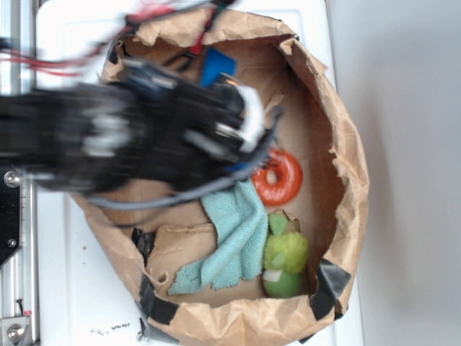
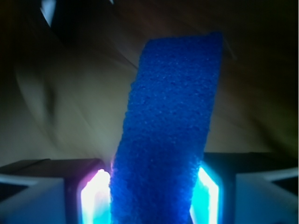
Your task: Grab the blue sponge.
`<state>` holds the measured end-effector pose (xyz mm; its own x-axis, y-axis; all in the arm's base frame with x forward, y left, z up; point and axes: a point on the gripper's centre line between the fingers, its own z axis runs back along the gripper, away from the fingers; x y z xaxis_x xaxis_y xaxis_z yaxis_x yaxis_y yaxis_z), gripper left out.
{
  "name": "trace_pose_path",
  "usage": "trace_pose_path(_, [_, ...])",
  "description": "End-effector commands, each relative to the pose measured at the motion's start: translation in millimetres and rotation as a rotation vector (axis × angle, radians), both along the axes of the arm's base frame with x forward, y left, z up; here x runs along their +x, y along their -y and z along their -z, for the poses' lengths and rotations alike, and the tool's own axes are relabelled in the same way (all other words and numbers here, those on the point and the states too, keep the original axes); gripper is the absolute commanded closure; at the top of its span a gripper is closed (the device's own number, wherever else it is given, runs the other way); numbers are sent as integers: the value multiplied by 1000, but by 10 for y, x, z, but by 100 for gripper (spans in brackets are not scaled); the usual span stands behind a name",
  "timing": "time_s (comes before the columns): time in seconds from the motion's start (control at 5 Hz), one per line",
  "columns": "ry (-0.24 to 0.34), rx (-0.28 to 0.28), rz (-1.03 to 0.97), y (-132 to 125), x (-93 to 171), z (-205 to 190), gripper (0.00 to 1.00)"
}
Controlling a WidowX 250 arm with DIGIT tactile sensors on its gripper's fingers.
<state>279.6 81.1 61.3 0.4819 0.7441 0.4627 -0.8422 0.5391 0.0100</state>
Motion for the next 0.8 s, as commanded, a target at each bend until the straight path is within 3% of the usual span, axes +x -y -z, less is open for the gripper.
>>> trace_pose_path(0.0, [11,-26,346,59,-188,-786,100])
trace_pose_path(0.2, [-22,-30,452,62,-114,-917,100])
trace_pose_path(0.4, [-195,-49,548,97,24,-1171,100])
trace_pose_path(0.6, [-317,-90,644,137,4,-1406,100])
